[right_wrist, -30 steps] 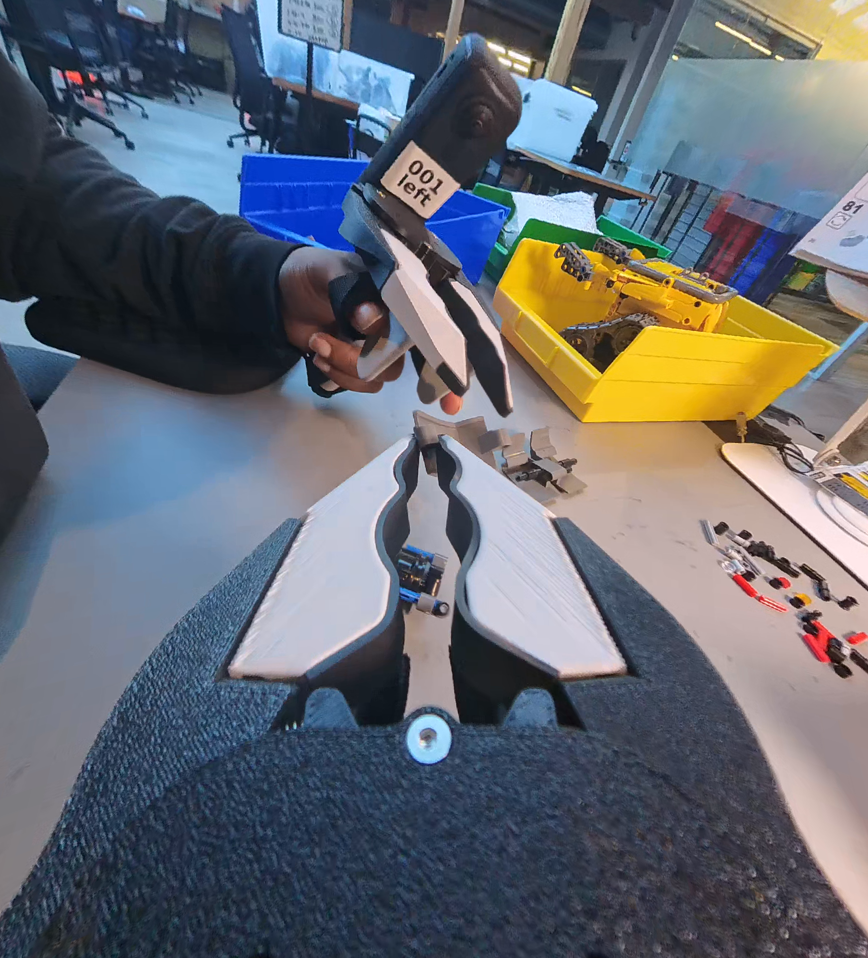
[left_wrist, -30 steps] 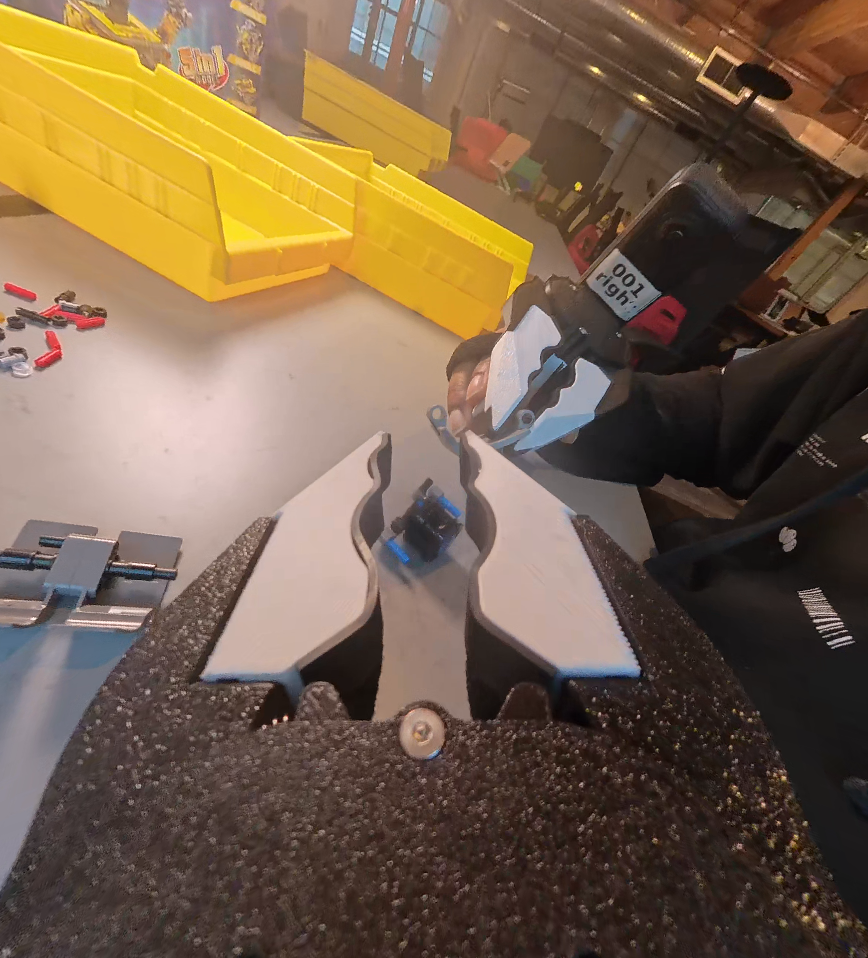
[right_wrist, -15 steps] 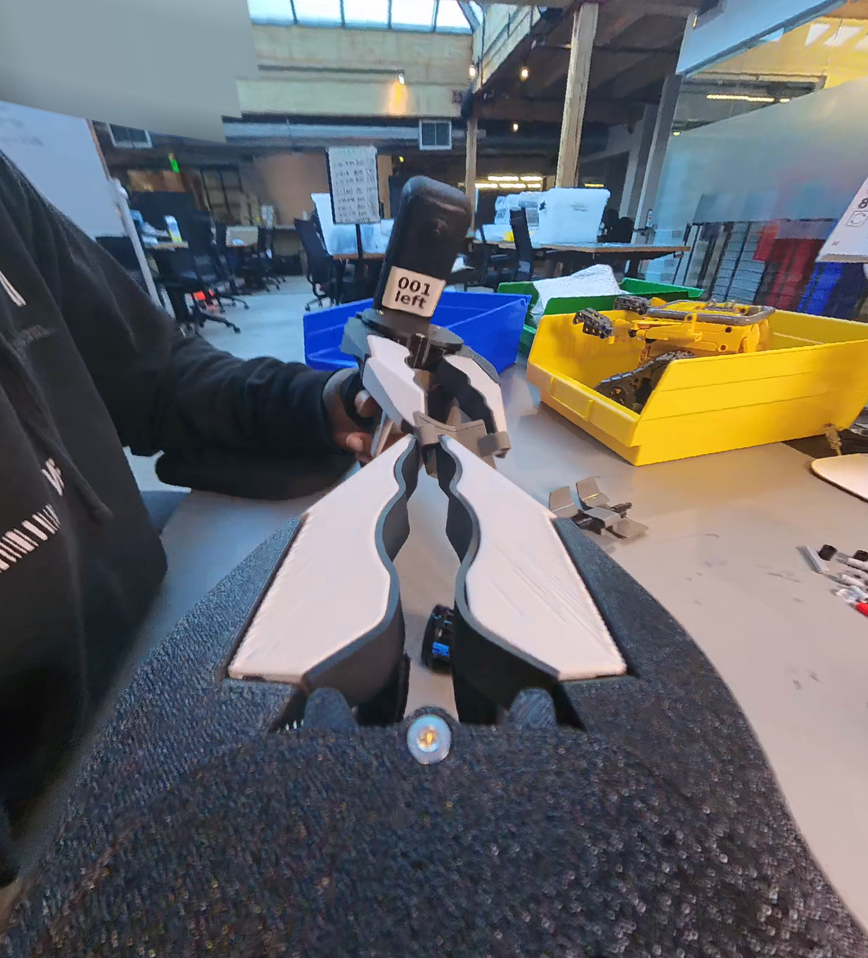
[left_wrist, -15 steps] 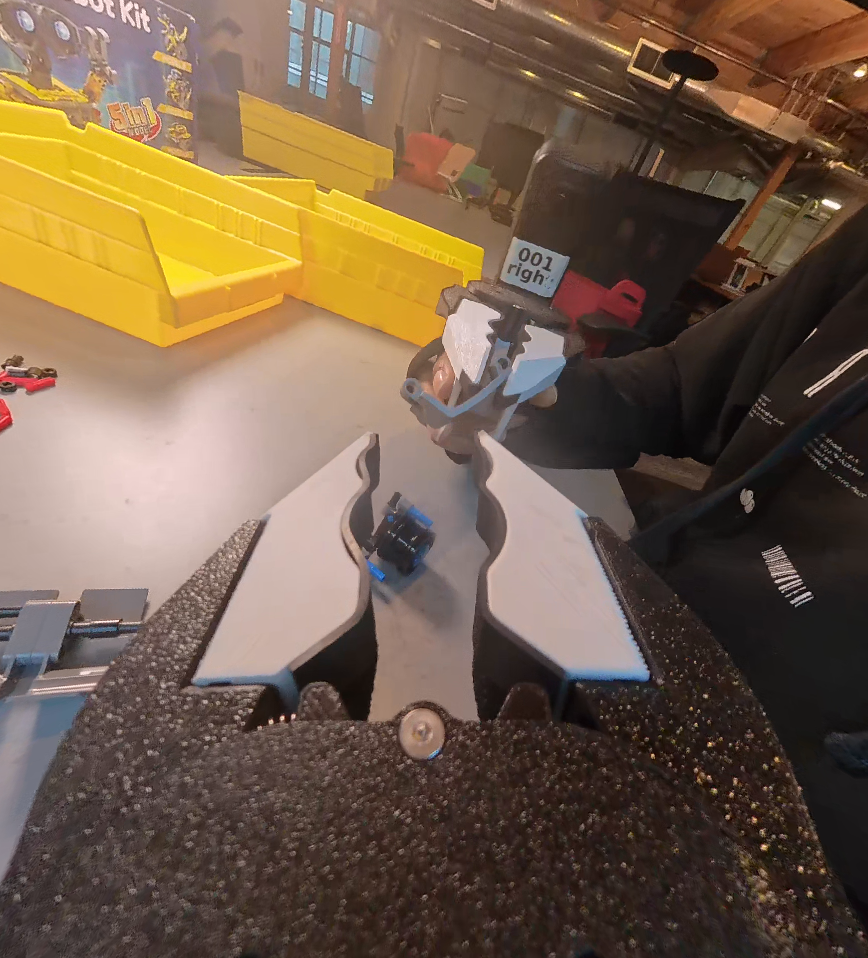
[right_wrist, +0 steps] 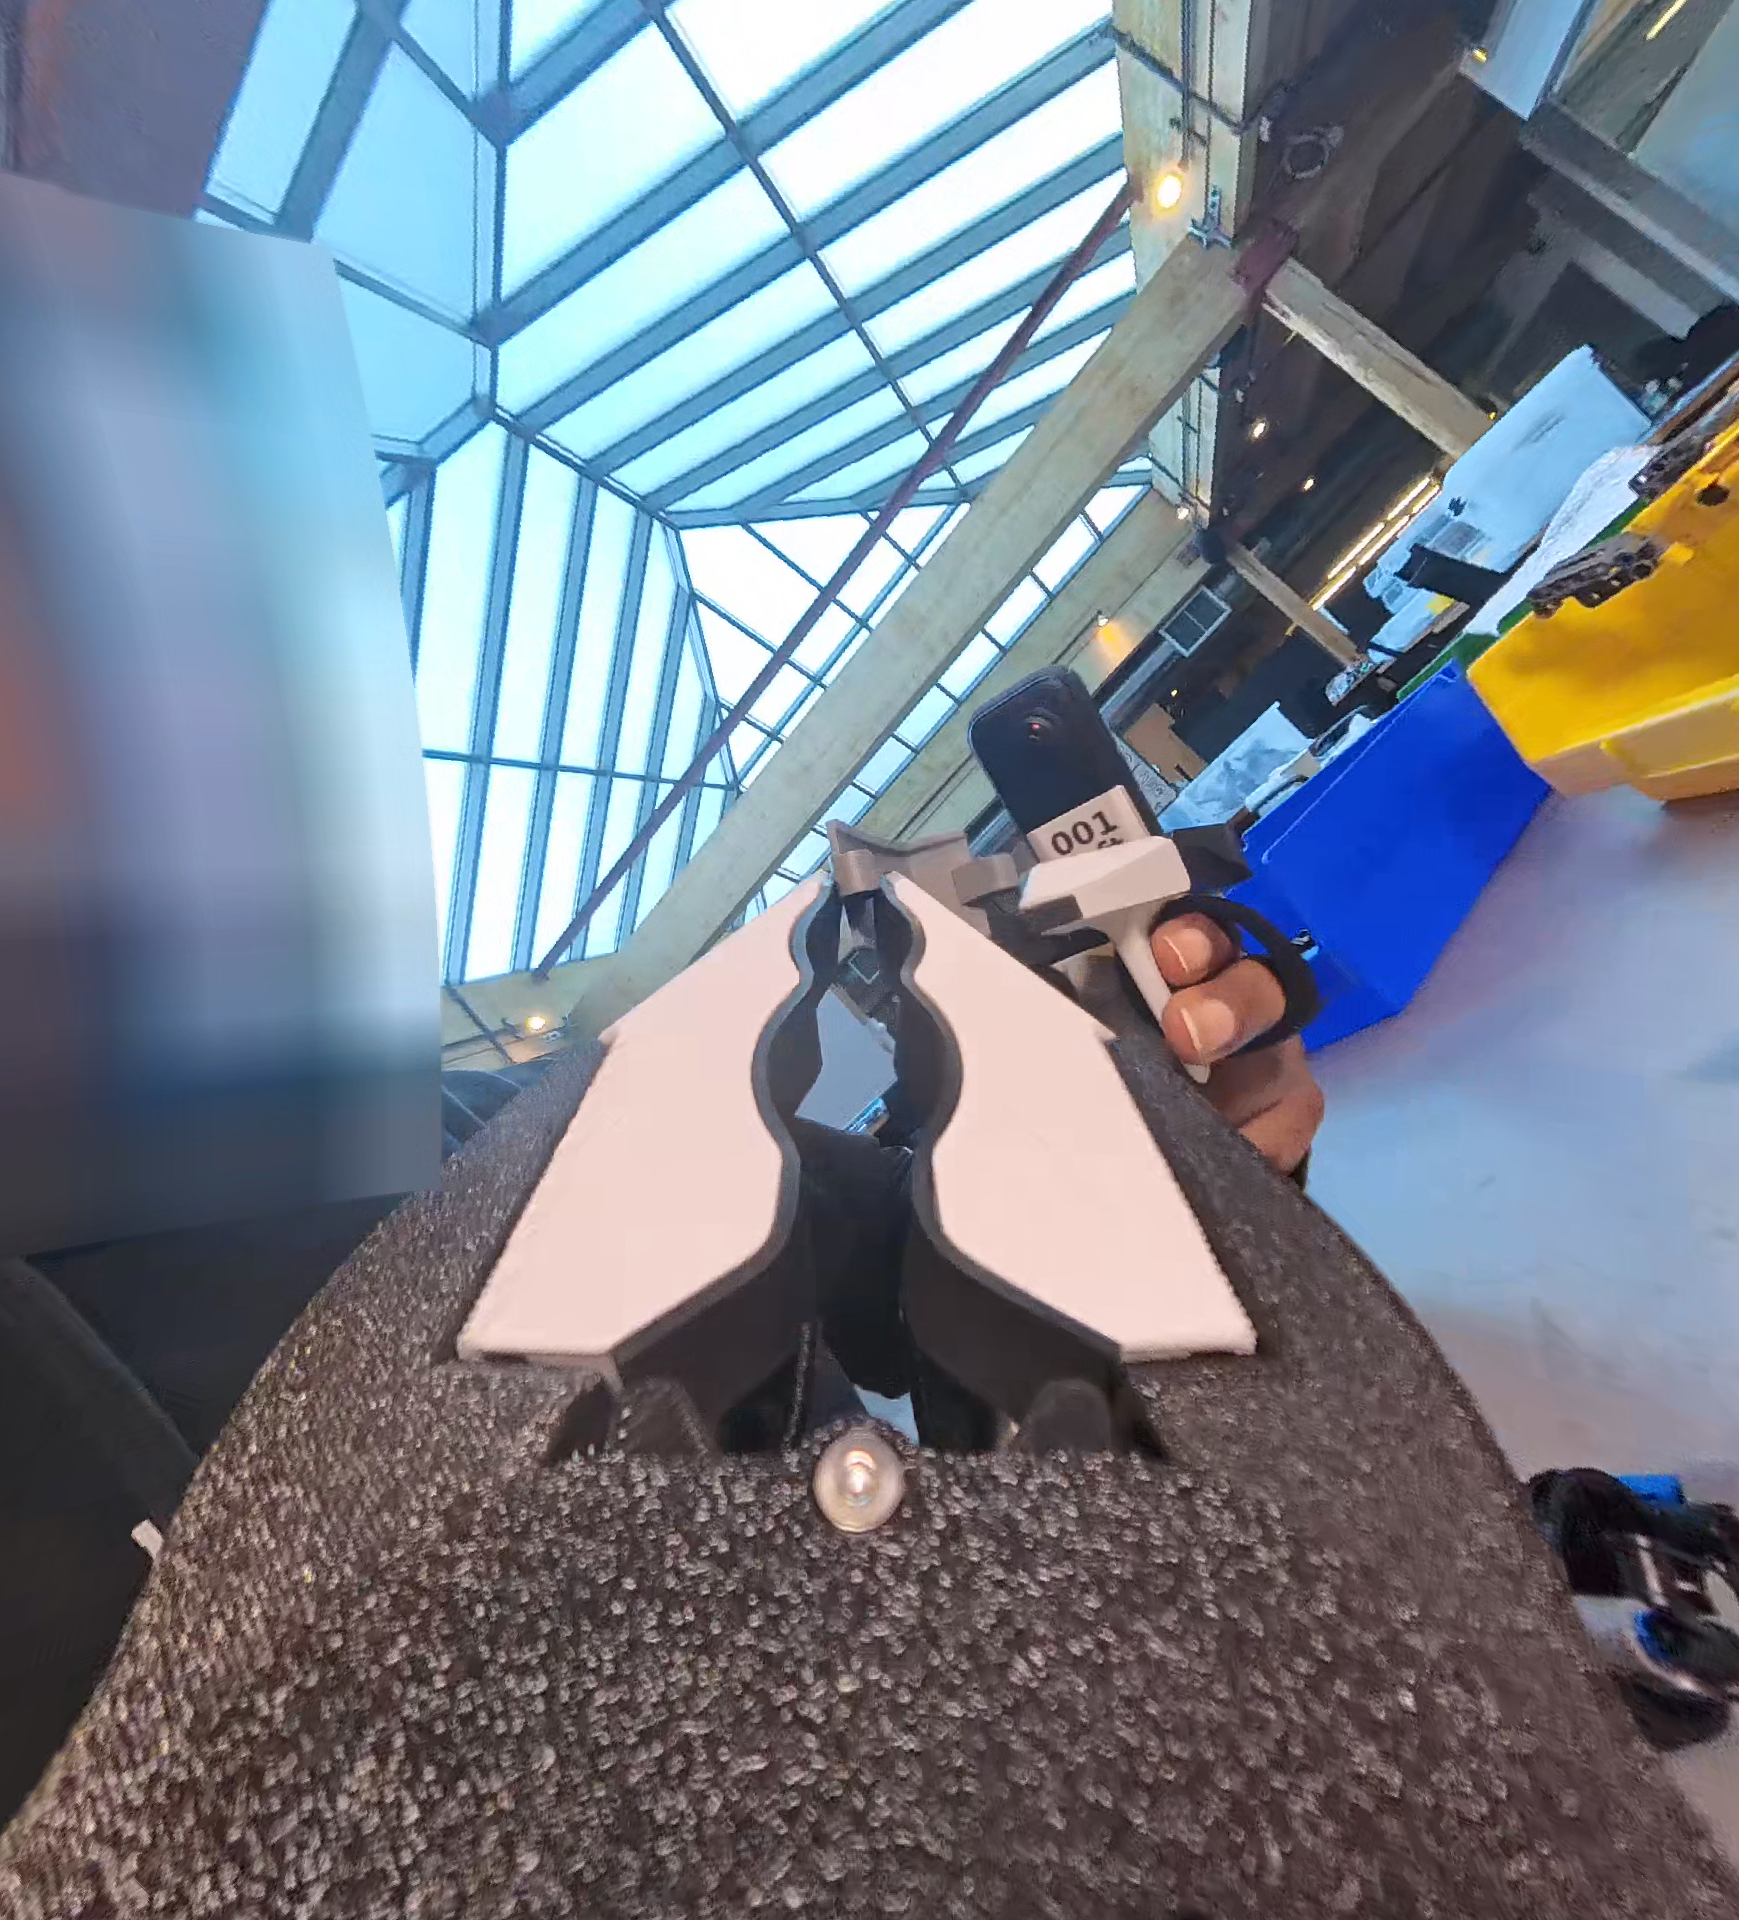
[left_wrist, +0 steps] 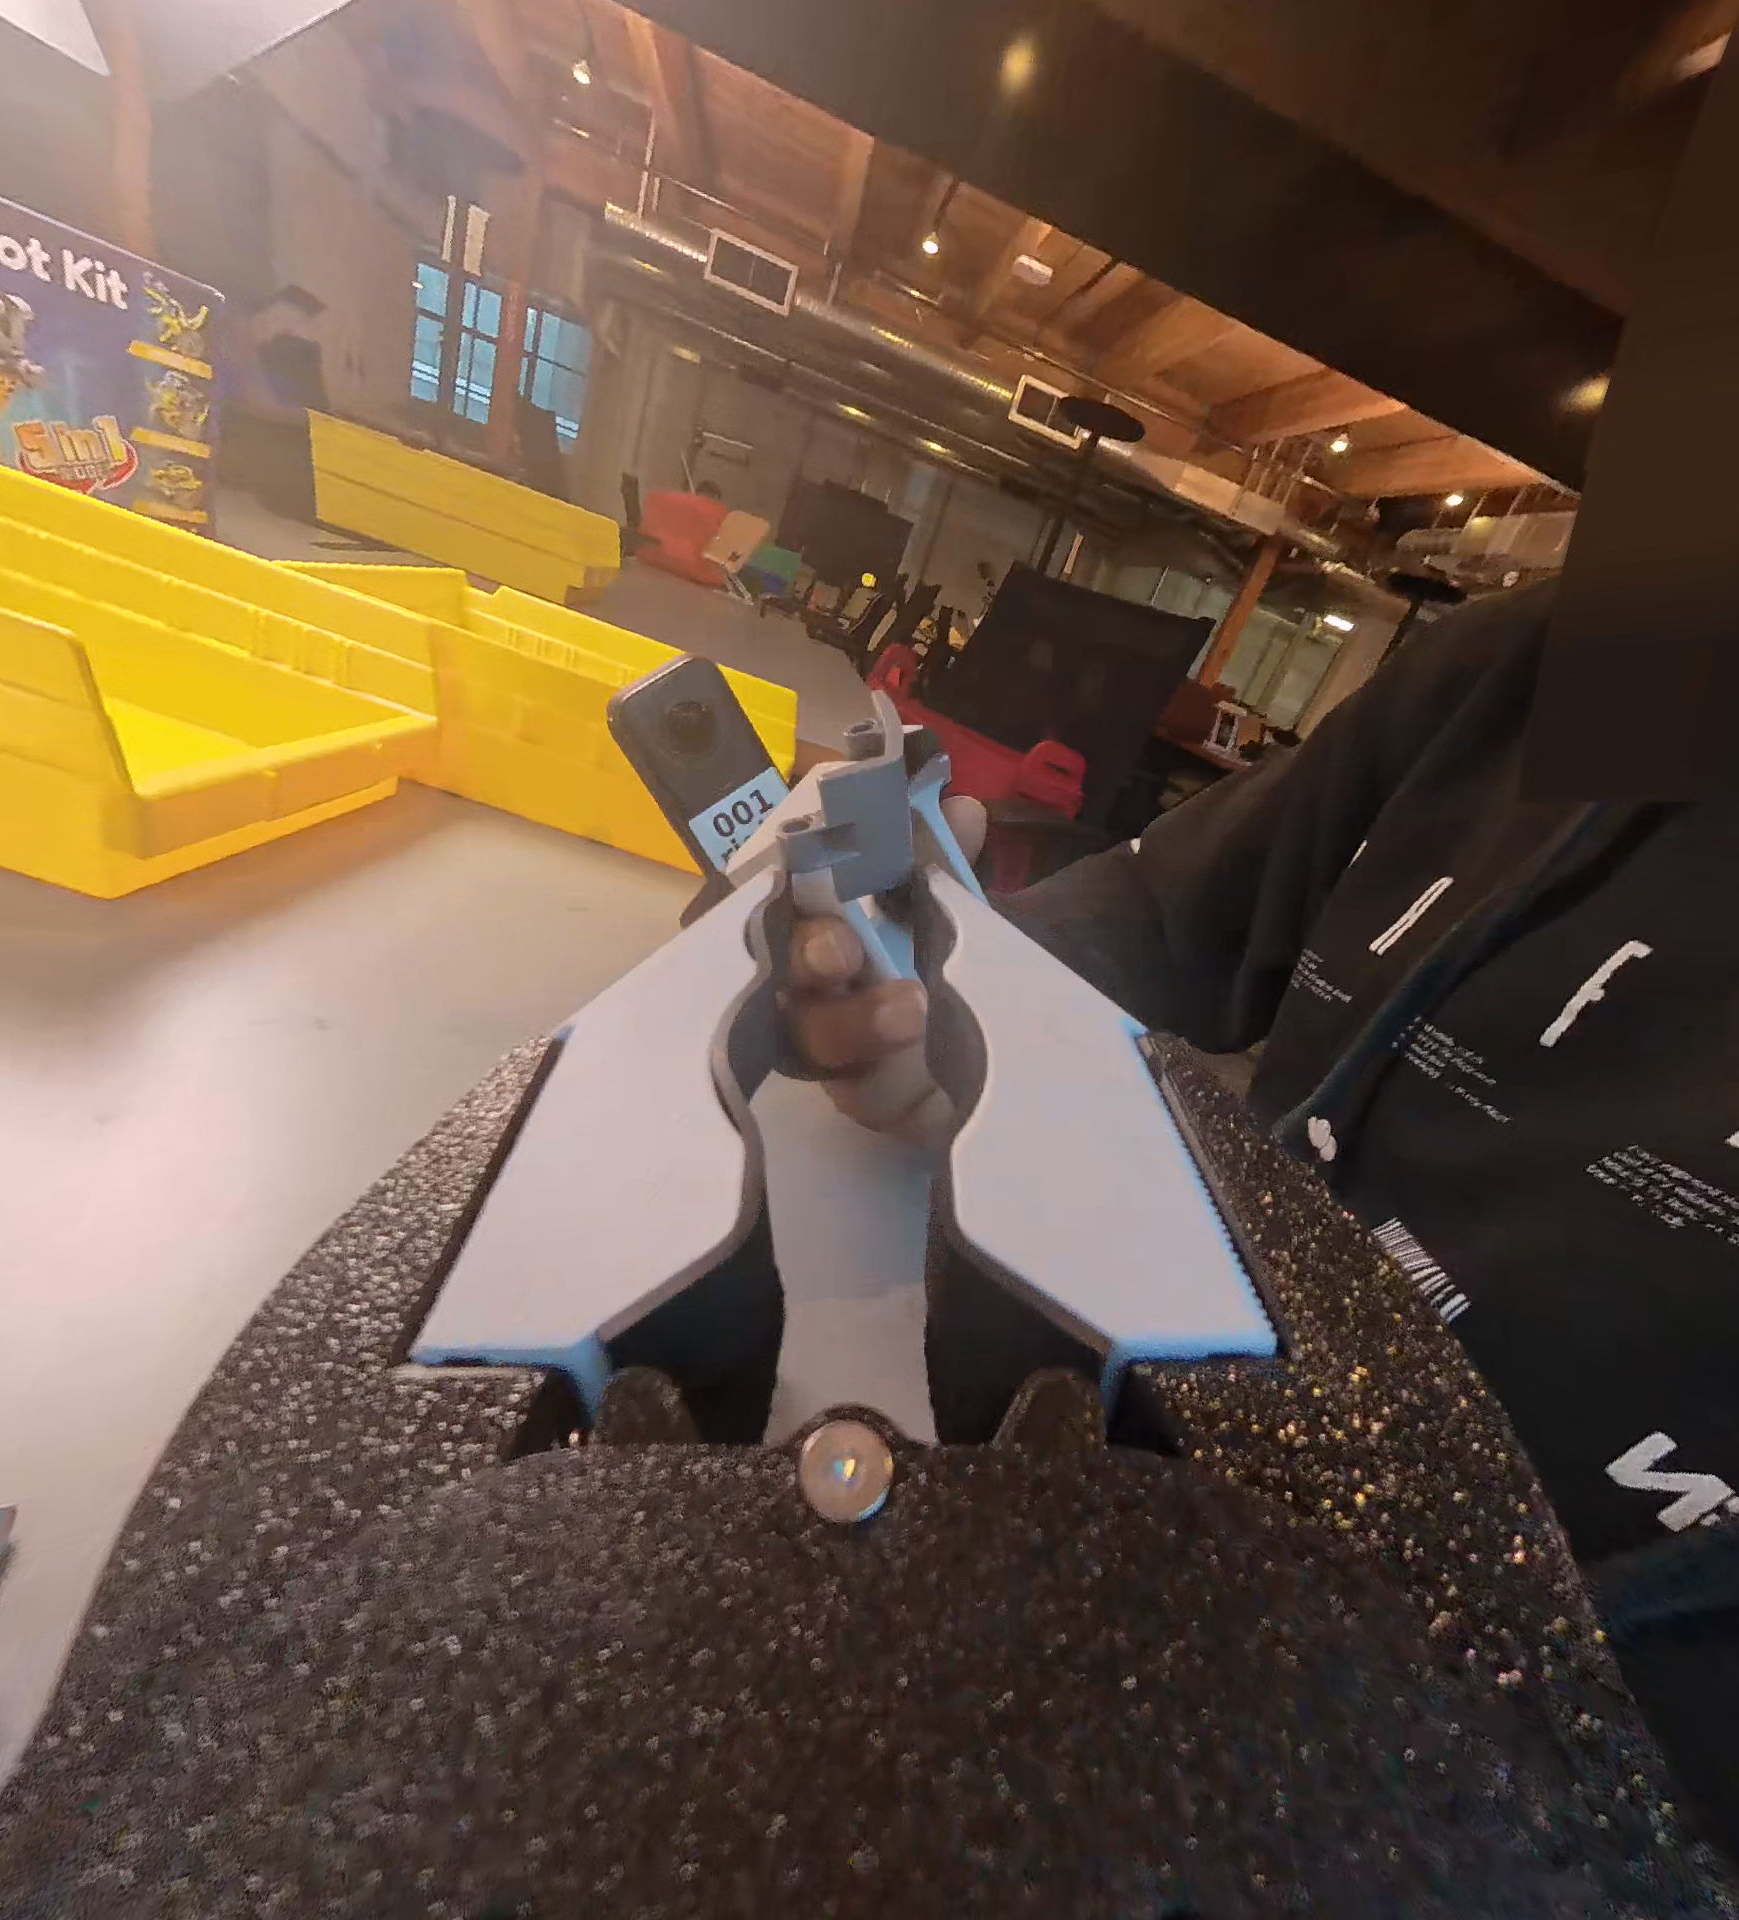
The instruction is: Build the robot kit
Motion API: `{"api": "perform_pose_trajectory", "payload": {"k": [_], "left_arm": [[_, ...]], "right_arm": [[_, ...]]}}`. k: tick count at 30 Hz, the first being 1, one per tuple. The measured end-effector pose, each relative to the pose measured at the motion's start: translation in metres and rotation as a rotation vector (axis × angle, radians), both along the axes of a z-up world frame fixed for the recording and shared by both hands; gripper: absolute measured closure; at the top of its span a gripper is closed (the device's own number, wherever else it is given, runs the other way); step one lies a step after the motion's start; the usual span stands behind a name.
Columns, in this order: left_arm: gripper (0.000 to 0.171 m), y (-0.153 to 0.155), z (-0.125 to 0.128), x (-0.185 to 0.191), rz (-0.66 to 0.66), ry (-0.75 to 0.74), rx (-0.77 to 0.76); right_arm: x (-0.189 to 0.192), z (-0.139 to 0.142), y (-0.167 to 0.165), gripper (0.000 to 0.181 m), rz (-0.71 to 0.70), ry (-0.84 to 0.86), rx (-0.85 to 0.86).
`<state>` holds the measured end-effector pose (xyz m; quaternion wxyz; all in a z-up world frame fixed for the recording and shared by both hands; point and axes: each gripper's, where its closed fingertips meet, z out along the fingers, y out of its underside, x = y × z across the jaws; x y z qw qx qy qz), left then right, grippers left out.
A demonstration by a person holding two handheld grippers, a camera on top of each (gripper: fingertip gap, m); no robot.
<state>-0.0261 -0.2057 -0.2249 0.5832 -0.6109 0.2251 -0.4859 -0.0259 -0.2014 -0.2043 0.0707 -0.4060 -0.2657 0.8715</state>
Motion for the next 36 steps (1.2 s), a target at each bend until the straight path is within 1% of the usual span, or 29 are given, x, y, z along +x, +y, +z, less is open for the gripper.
{"api": "perform_pose_trajectory", "payload": {"k": [2,5,7,8,10,14,16,17,19,20,22,23,24,25,26,27,28,30,36], "left_arm": [[0.158,0.000,0.001,-0.004,-0.016,-0.052,-0.043],[0.158,0.004,-0.006,-0.008,-0.033,-0.092,-0.154],[0.159,0.005,-0.012,-0.011,-0.047,-0.120,-0.224],[0.159,0.006,-0.015,-0.013,-0.054,-0.139,-0.265],[0.160,0.007,-0.020,-0.014,-0.074,-0.189,-0.338],[0.160,0.008,-0.028,-0.013,-0.107,-0.250,-0.431],[0.160,0.008,-0.030,-0.015,-0.108,-0.263,-0.459],[0.160,0.009,-0.033,-0.016,-0.101,-0.262,-0.478],[0.160,0.012,-0.042,-0.017,-0.086,-0.261,-0.529],[0.160,0.013,-0.047,-0.016,-0.079,-0.264,-0.556],[0.159,0.015,-0.052,-0.014,-0.081,-0.274,-0.594],[0.159,0.015,-0.054,-0.013,-0.085,-0.273,-0.605],[0.159,0.015,-0.056,-0.011,-0.085,-0.270,-0.612],[0.159,0.015,-0.058,-0.010,-0.085,-0.264,-0.617],[0.159,0.015,-0.059,-0.009,-0.086,-0.263,-0.620],[0.159,0.015,-0.058,-0.010,-0.089,-0.269,-0.621],[0.159,0.015,-0.057,-0.011,-0.091,-0.277,-0.619],[0.158,0.015,-0.057,-0.011,-0.080,-0.267,-0.607],[0.158,0.016,-0.057,-0.013,-0.079,-0.267,-0.610]], "right_arm": [[-0.002,-0.006,0.002,0.175,-0.011,-0.034,0.012],[-0.007,-0.019,0.006,0.175,-0.030,-0.109,0.037],[-0.010,-0.028,0.007,0.175,-0.050,-0.160,0.099],[-0.012,-0.034,0.008,0.174,-0.070,-0.188,0.161],[-0.011,-0.042,0.009,0.171,-0.123,-0.213,0.362],[-0.005,-0.060,0.013,0.170,-0.242,-0.213,0.879],[-0.002,-0.068,0.019,0.158,-0.319,-0.214,1.102],[-0.002,-0.070,0.024,0.149,-0.367,-0.224,1.180],[-0.004,-0.072,0.029,0.125,-0.432,-0.236,1.297],[-0.006,-0.072,0.029,0.120,-0.455,-0.240,1.342],[-0.010,-0.083,0.025,0.119,-0.470,-0.254,1.458],[-0.012,-0.089,0.025,0.122,-0.476,-0.263,1.524],[-0.014,-0.094,0.025,0.134,-0.488,-0.269,1.573],[-0.015,-0.096,0.026,0.150,-0.508,-0.280,1.597],[-0.015,-0.097,0.029,0.157,-0.521,-0.288,1.602],[-0.014,-0.097,0.029,0.169,-0.519,-0.286,1.589],[-0.013,-0.096,0.027,0.174,-0.499,-0.279,1.556],[-0.014,-0.097,0.026,0.175,-0.458,-0.309,1.476],[-0.015,-0.098,0.025,0.175,-0.442,-0.332,1.403]]}}
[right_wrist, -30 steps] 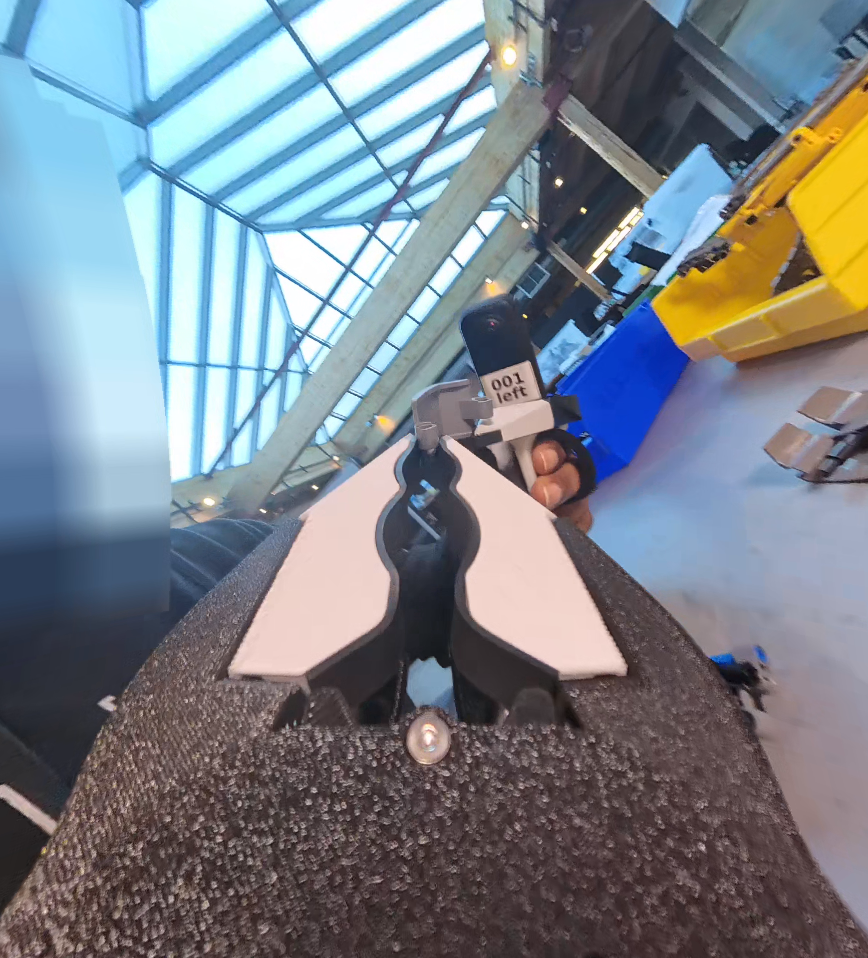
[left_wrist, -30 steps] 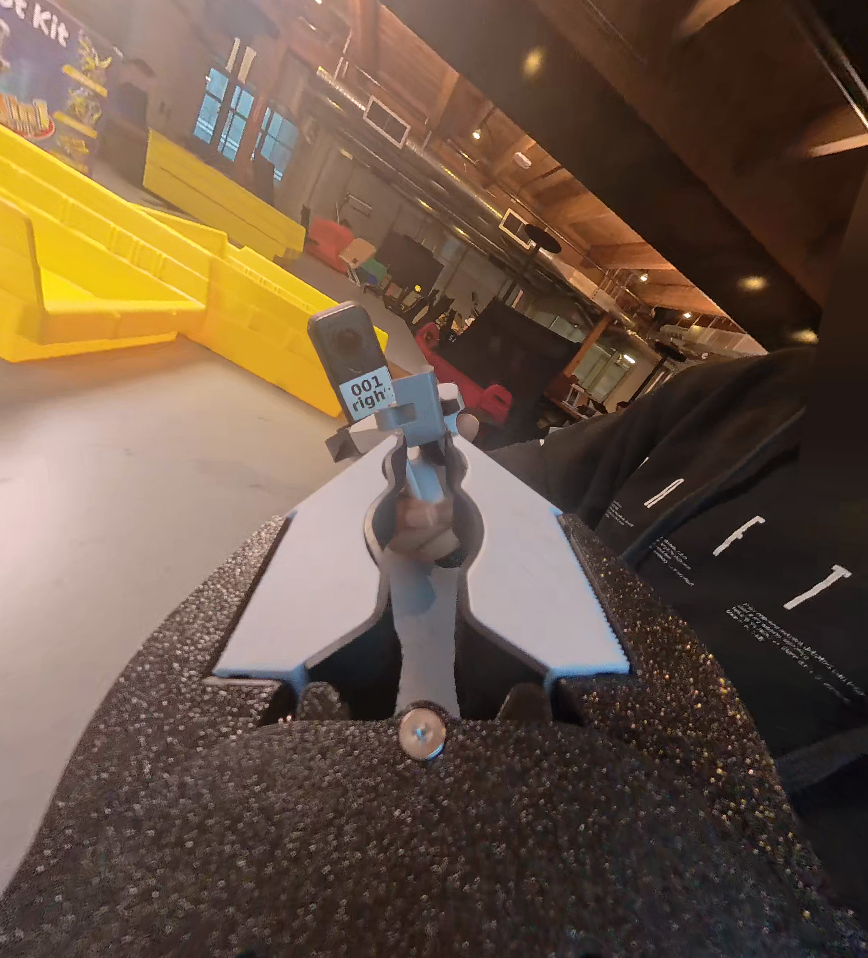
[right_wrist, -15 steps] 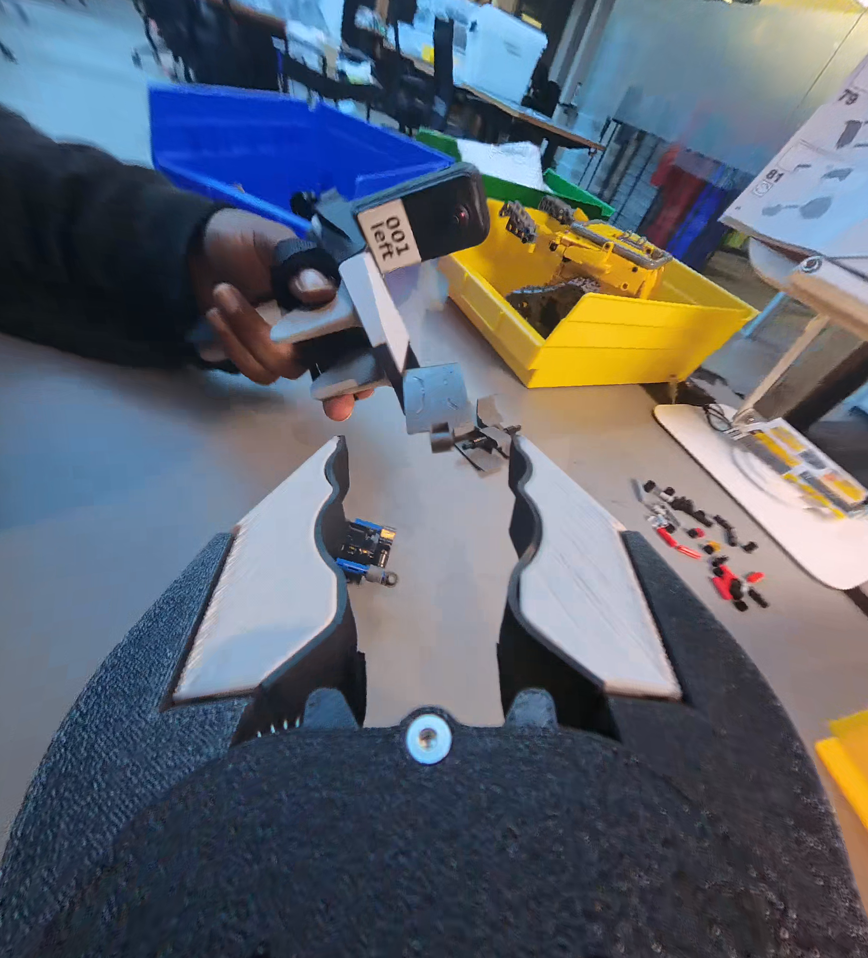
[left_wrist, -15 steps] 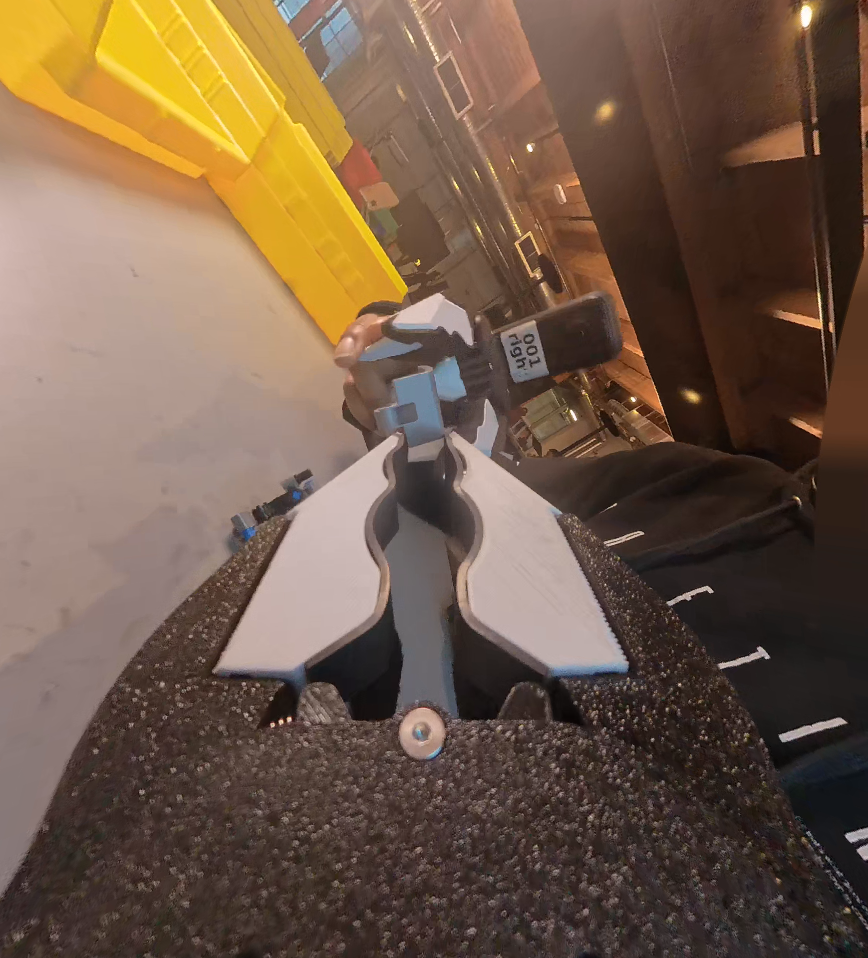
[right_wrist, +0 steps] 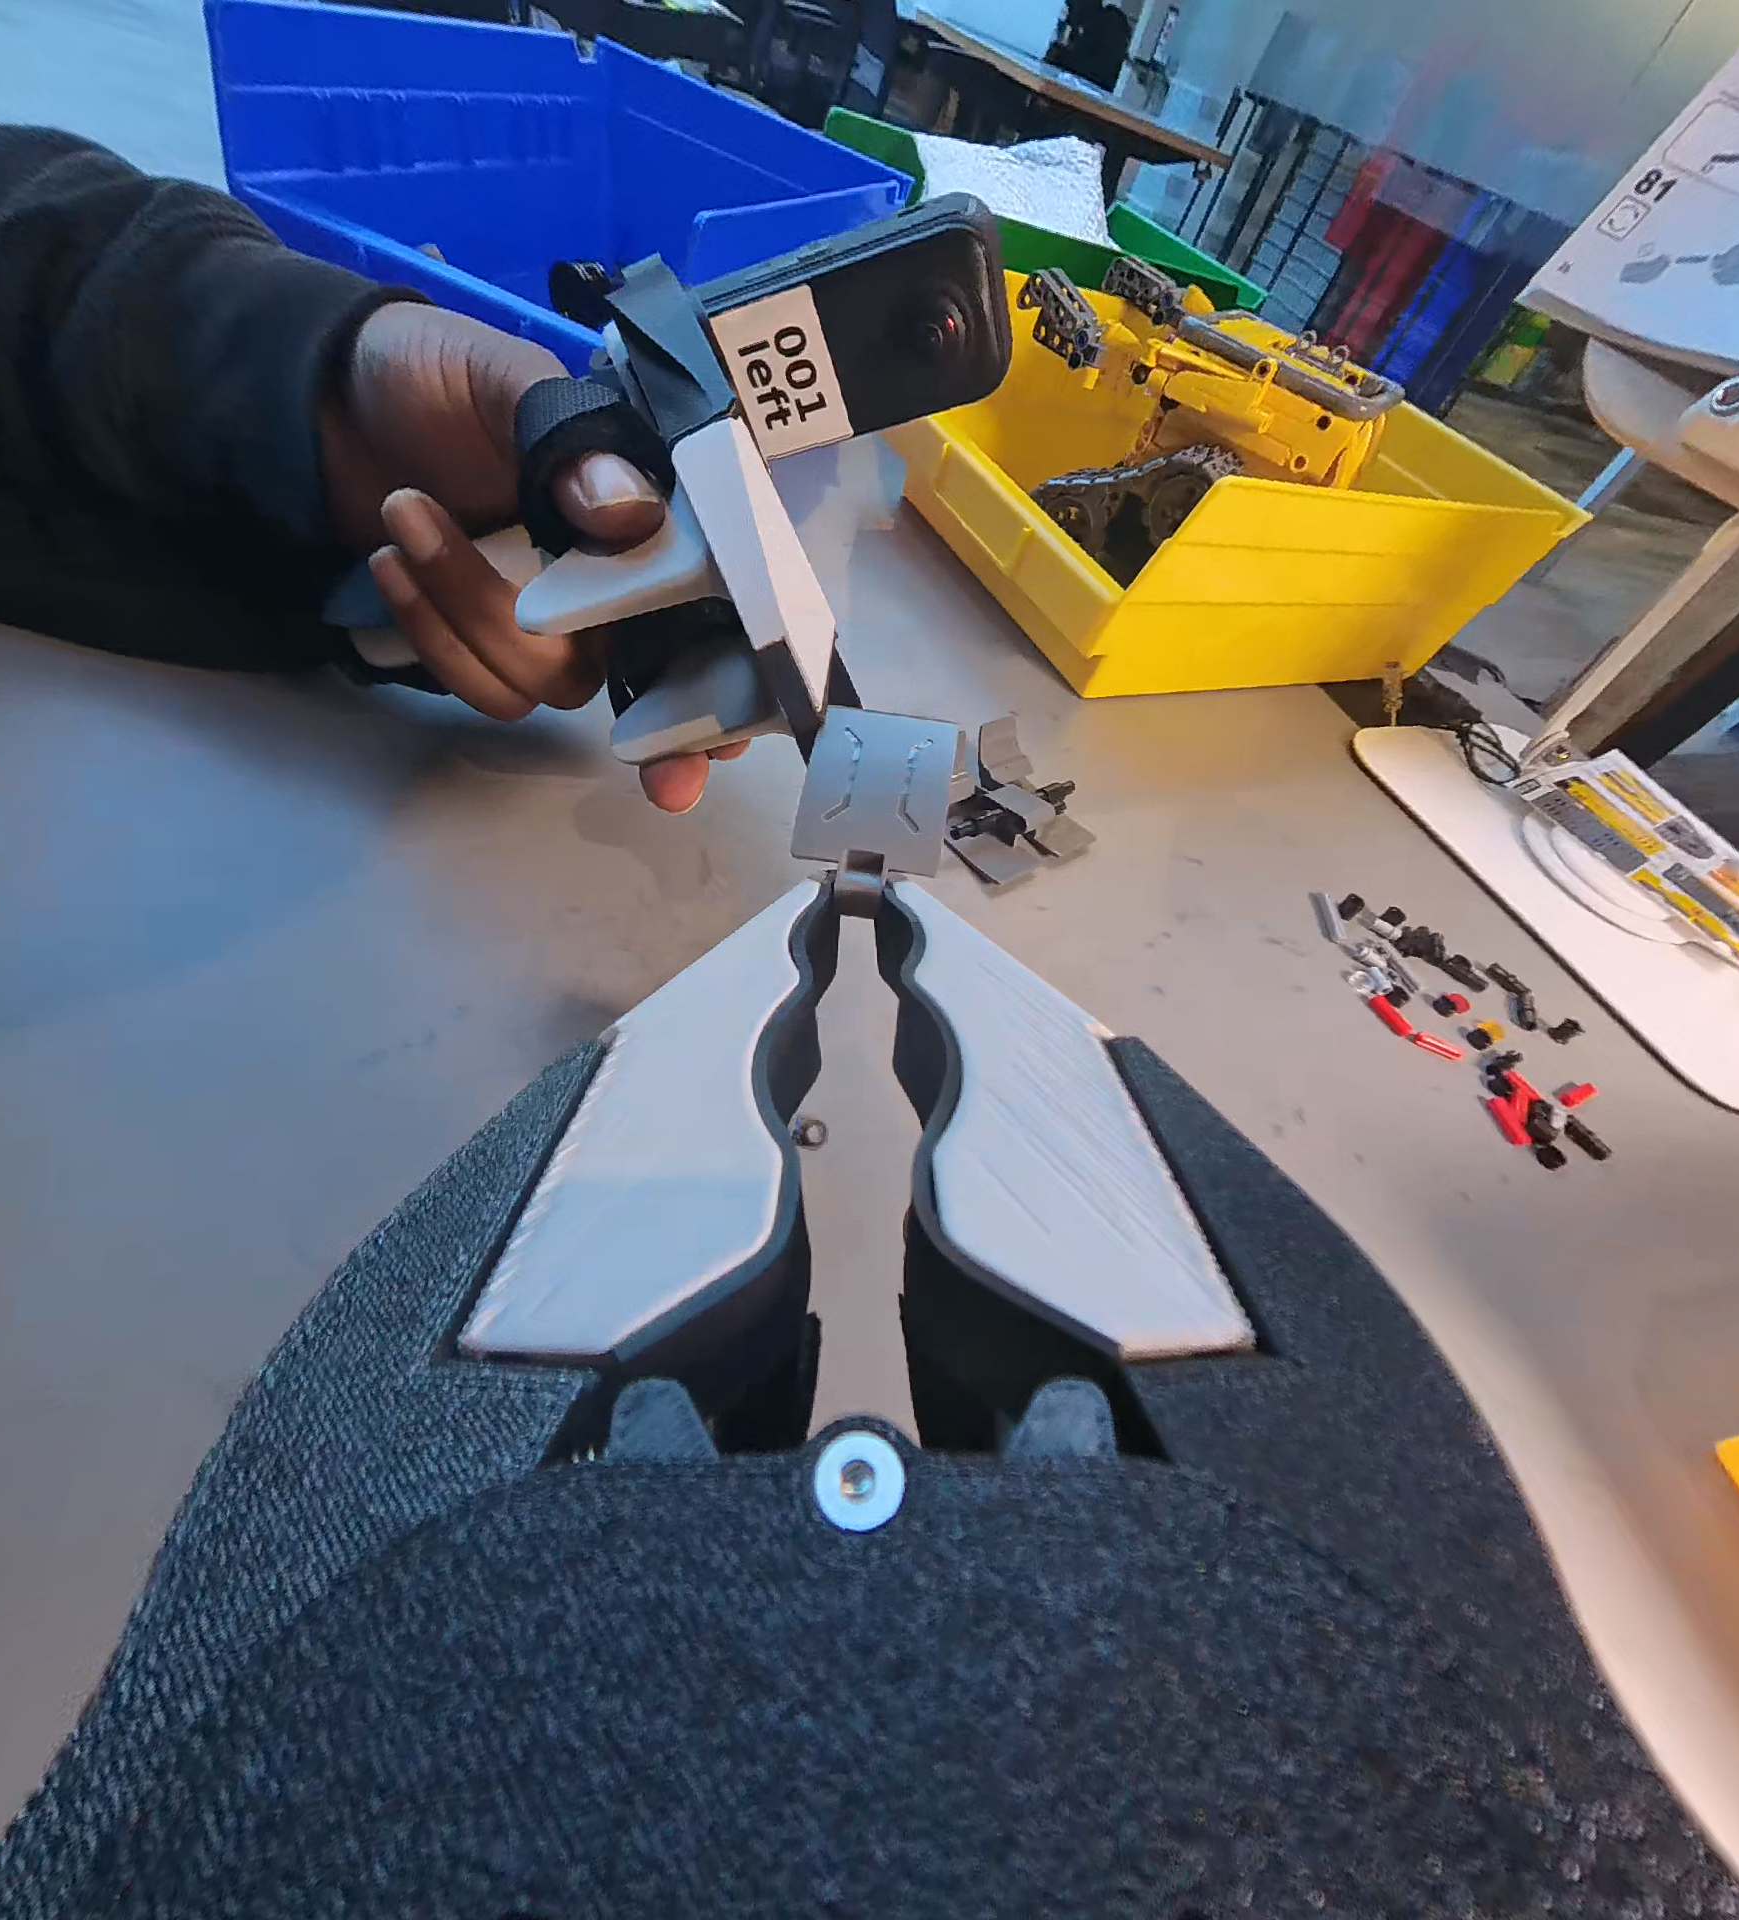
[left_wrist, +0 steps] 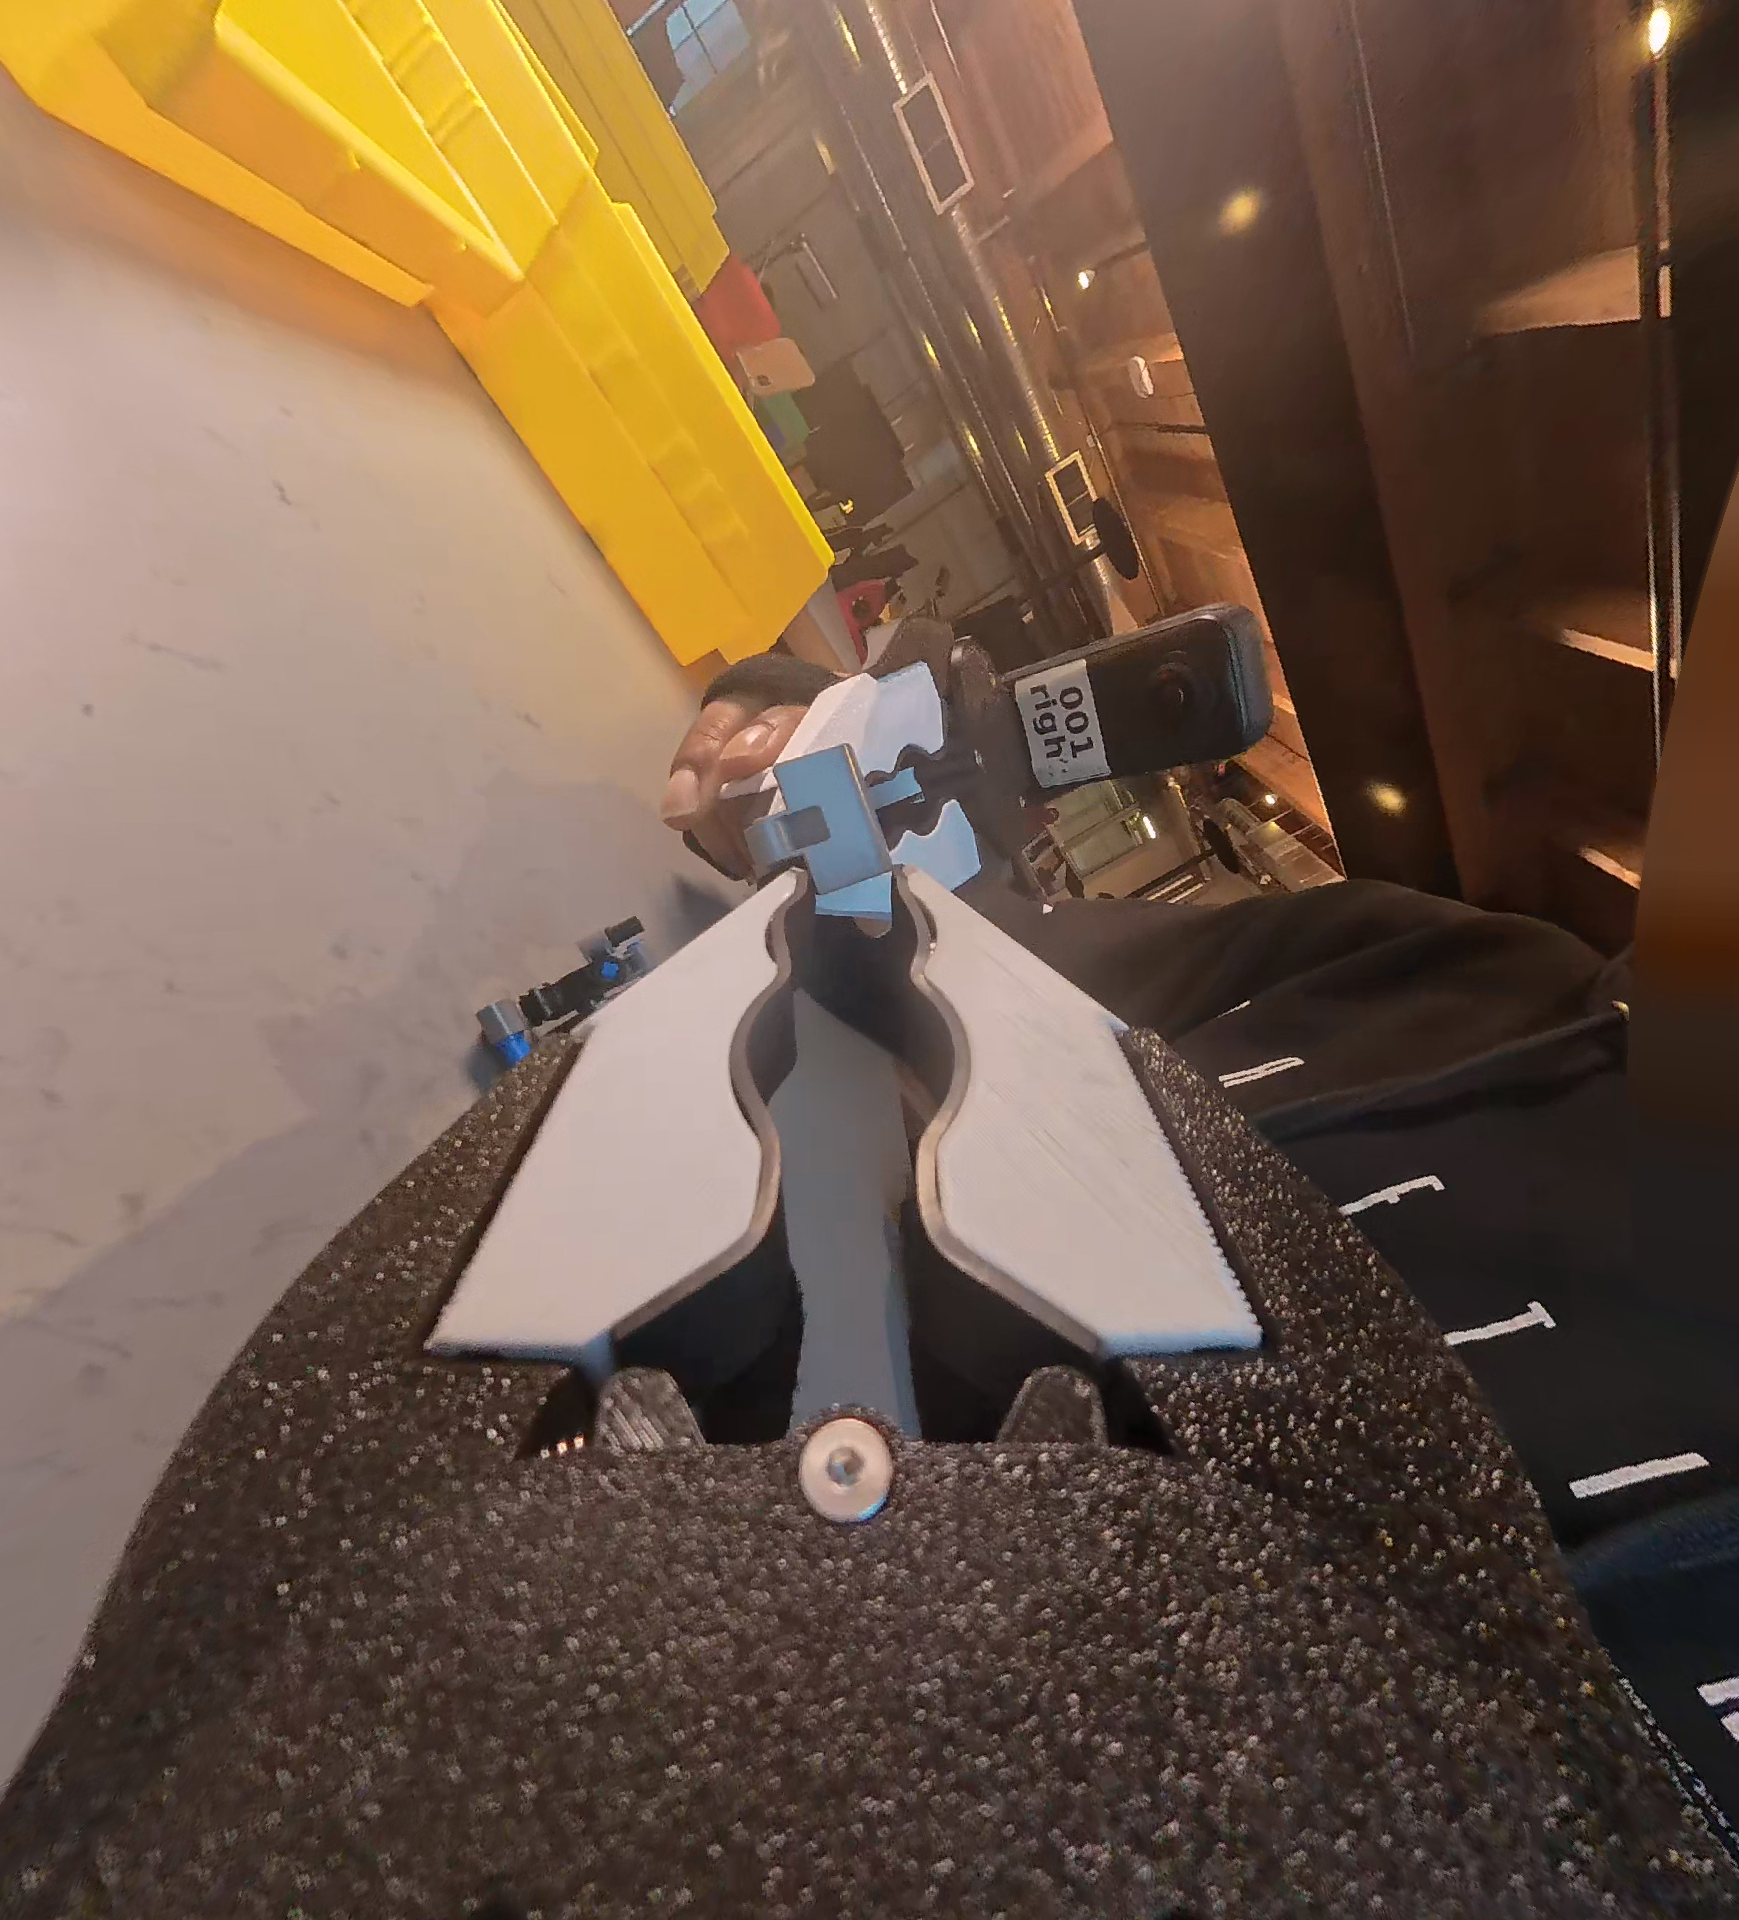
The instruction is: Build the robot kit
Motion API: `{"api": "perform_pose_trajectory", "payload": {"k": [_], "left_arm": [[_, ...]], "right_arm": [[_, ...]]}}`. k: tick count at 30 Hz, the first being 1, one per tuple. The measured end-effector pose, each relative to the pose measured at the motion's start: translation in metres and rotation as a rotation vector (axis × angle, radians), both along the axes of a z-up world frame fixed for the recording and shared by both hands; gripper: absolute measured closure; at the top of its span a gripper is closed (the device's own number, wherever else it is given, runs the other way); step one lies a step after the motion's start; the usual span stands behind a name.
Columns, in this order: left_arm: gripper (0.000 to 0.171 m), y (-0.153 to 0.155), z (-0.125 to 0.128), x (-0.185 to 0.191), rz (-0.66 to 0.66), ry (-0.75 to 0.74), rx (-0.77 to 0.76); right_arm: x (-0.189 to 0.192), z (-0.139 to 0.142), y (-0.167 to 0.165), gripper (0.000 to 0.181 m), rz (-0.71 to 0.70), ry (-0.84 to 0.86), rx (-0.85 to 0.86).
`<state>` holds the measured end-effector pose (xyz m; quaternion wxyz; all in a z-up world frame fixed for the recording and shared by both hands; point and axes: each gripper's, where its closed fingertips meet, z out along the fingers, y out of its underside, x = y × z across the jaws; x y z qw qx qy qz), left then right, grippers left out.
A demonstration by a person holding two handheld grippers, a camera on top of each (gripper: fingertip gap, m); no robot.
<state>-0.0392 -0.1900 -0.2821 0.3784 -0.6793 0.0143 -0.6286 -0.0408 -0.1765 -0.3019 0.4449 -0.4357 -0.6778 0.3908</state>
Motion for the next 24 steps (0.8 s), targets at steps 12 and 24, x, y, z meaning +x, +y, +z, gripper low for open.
{"api": "perform_pose_trajectory", "payload": {"k": [12,24], "left_arm": [[0.142,0.004,-0.010,-0.020,0.086,0.336,0.142],[0.166,0.002,-0.035,-0.009,0.109,1.047,0.495]], "right_arm": [[0.005,-0.001,-0.001,0.175,0.000,-0.027,-0.128],[0.003,-0.018,-0.007,0.175,-0.030,-0.139,-0.220]]}}
